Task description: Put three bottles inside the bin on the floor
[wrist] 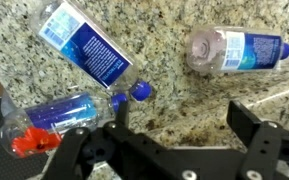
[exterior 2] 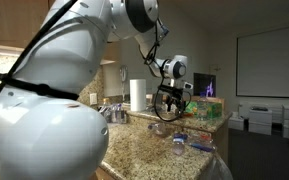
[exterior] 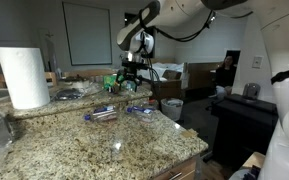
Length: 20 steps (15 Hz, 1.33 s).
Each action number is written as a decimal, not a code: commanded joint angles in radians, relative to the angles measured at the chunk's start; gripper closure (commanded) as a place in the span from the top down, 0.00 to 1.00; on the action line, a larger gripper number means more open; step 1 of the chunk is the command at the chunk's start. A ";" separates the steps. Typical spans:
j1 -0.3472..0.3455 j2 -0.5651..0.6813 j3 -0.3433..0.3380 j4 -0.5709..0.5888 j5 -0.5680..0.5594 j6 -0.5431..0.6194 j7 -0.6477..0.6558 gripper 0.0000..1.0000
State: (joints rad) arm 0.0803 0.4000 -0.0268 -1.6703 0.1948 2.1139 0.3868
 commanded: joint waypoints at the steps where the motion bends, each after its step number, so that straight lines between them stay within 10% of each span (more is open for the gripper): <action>1: -0.016 0.020 0.016 -0.071 0.002 0.047 -0.055 1.00; 11: 0.055 0.085 -0.018 -0.178 -0.246 0.369 -0.071 1.00; 20: 0.036 0.108 0.006 -0.234 -0.226 0.455 -0.116 1.00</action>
State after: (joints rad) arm 0.1250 0.5213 -0.0294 -1.8658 -0.0380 2.5401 0.3161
